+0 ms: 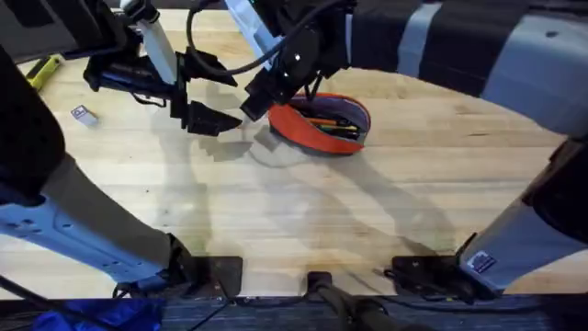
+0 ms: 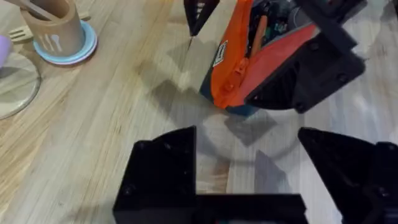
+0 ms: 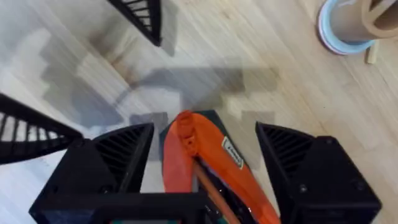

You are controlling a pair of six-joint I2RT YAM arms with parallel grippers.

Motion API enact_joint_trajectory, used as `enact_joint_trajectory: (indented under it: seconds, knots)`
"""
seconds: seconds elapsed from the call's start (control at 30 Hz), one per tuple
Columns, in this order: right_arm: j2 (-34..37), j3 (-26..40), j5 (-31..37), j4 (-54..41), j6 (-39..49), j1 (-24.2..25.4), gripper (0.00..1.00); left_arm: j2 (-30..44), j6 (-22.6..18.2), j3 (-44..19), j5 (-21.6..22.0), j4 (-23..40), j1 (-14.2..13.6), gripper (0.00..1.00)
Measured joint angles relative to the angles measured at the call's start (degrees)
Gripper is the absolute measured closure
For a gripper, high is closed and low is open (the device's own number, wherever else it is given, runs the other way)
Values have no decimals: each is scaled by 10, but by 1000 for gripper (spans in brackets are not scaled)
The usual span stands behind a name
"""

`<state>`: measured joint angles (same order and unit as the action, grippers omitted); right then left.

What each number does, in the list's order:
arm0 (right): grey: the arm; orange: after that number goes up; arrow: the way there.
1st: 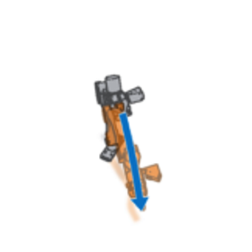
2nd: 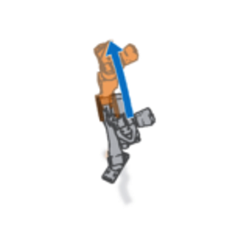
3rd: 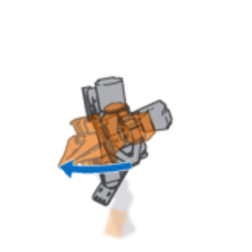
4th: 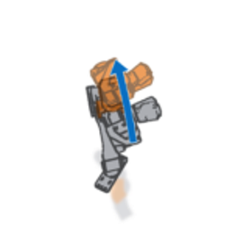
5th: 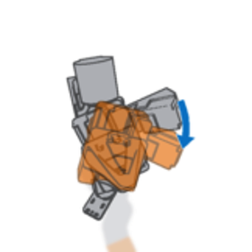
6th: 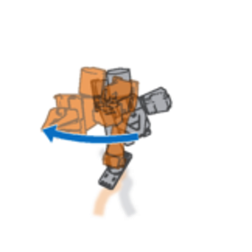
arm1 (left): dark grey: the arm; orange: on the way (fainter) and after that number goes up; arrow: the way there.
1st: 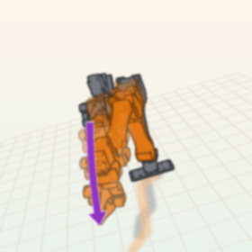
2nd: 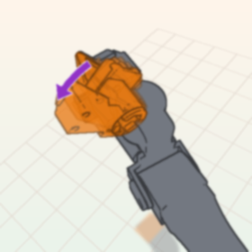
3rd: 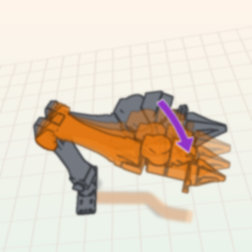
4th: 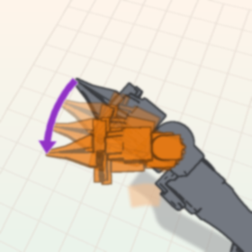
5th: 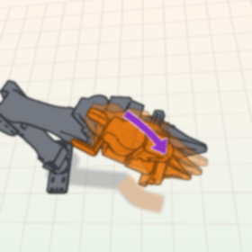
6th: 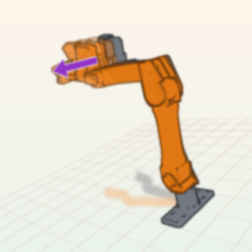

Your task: Unzip the bag, pick up the pens from the table one at a time and place them inside, then zip the bag closed.

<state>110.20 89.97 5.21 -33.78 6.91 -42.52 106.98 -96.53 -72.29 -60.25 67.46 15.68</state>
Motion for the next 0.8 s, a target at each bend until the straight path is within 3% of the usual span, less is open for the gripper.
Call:
enact_joint_trajectory:
  seconds: [0.2, 0.33, 0.57, 0.8]
  knots:
    - [17, 0, 1, 5, 0, 3, 40, 0, 0, 0, 0, 0, 0, 7]
    - [25, 0, 1, 5, 0, 3, 127, 0, 0, 0, 0, -1, 0, 6]
    - [26, 0, 2, 6, 2, 3, 484, 0, 0, 0, 0, -1, 0, 7]
    - [26, 0, 1, 6, 2, 3, 665, 0, 0, 0, 0, -1, 0, 7]
